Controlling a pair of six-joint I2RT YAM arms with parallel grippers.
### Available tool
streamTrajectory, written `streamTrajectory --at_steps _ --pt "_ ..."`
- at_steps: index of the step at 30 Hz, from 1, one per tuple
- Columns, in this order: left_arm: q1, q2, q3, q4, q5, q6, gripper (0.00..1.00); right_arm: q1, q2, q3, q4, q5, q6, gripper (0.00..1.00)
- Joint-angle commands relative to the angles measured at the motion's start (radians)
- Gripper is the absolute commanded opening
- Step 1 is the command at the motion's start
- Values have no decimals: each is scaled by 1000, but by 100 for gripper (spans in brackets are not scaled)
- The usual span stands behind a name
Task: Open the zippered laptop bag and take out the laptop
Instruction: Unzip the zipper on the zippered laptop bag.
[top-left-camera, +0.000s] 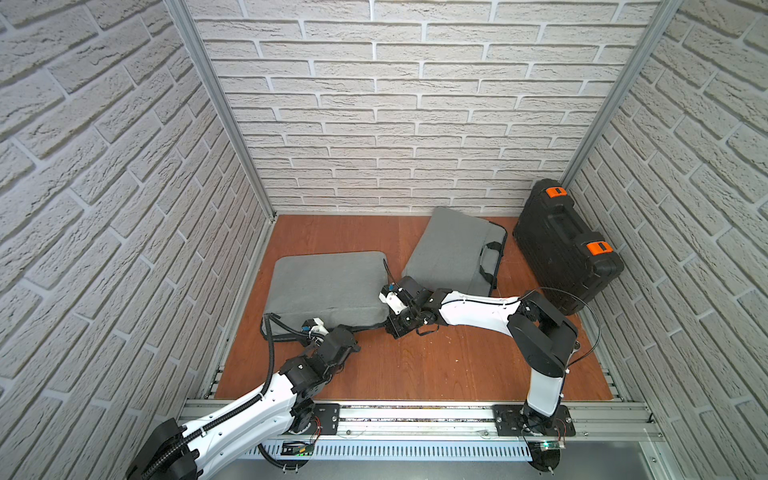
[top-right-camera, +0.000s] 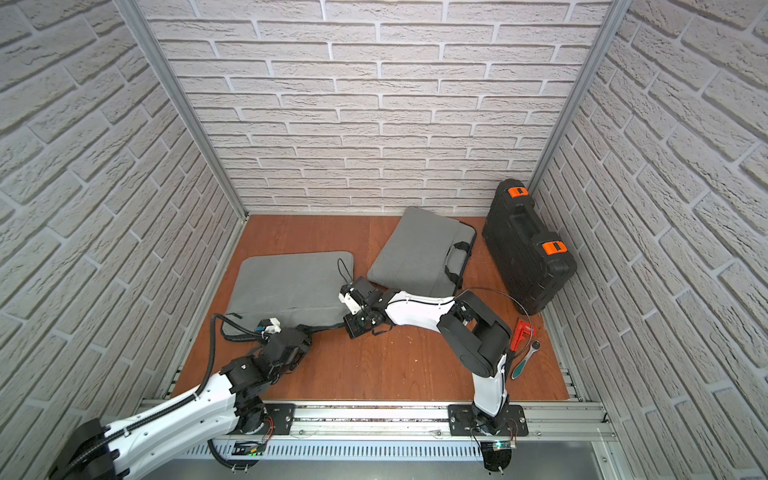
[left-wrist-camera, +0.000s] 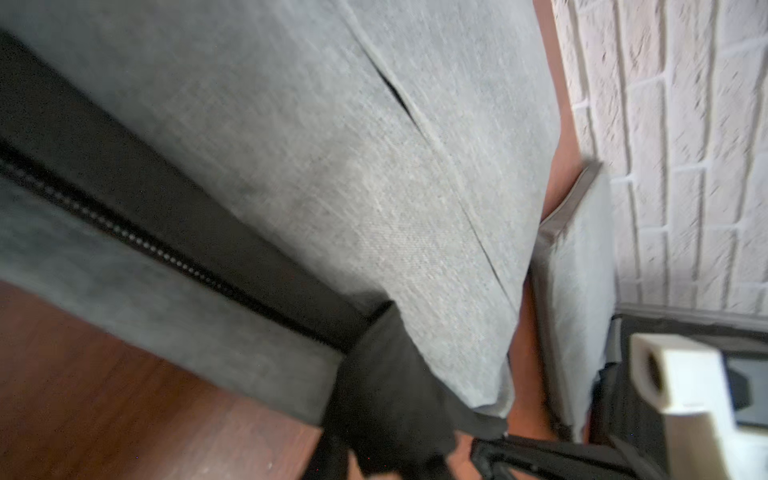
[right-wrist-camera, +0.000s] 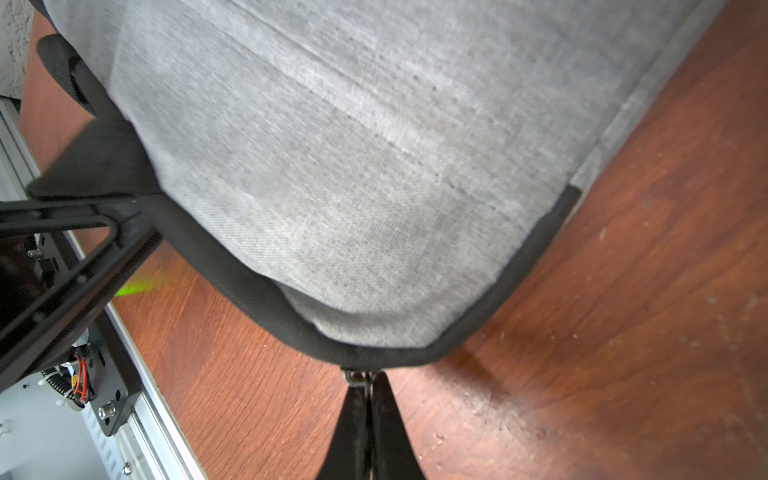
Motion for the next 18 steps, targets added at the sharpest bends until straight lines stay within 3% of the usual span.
streamTrajectory --at_steps 1,3,6,18 --pt "-3 38 59 3 14 60 51 -7 -45 -22 3 -22 -1 6" --pt "-12 70 85 -1 42 66 63 -6 -46 -23 10 -32 0 6" --pt "-21 116 105 9 79 65 73 -1 -45 -23 17 -39 0 6" --pt "-63 305 54 322 98 11 77 31 -21 -30 74 -84 37 6"
